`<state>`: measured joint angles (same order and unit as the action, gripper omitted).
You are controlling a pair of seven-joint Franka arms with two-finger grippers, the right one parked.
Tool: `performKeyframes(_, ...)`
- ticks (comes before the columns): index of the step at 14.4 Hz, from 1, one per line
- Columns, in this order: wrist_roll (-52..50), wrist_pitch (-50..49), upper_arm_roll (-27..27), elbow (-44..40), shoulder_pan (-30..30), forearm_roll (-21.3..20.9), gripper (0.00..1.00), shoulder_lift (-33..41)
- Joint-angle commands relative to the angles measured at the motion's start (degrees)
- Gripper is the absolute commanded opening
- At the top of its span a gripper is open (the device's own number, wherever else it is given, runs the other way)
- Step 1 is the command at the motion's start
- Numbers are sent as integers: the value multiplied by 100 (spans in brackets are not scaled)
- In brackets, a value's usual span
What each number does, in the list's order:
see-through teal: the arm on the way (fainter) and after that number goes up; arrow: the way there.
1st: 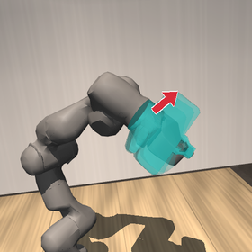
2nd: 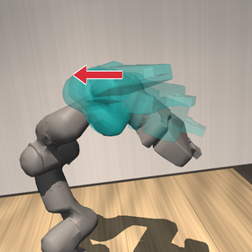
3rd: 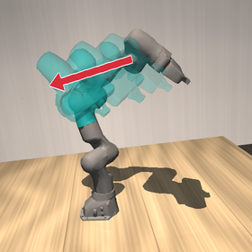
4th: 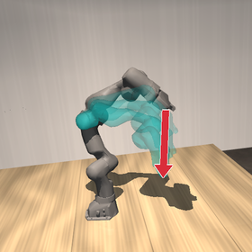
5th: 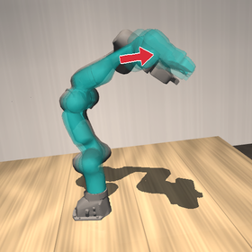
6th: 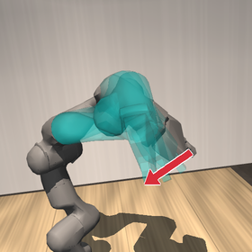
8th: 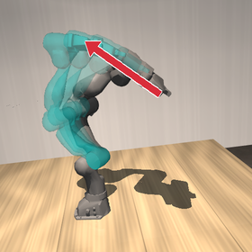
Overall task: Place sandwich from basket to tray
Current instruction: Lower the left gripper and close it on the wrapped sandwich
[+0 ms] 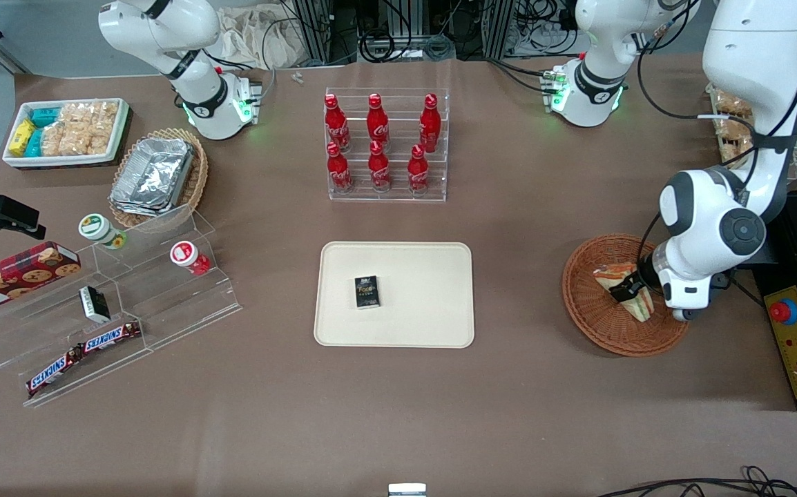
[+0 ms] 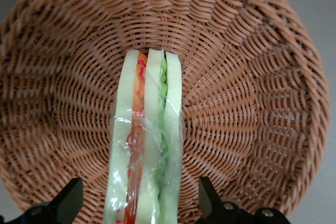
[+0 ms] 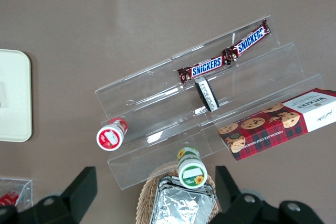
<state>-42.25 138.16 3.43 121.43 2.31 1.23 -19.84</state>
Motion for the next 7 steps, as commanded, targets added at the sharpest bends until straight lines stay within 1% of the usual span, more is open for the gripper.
performKeyframes(1, -135, 141, -1, 12, -29, -70, 64, -72)
performKeyframes(2, -135, 149, -1, 12, -29, -87, 45, -72)
performKeyframes(4, -126, 149, -1, 12, -29, -105, 16, -72)
performKeyframes(5, -109, 149, -1, 12, -29, -114, 4, -64)
performKeyframes(6, -91, 141, -1, 12, -29, -114, 0, -29)
performKeyframes(7, -56, 71, 8, 3, -29, -114, 0, 67)
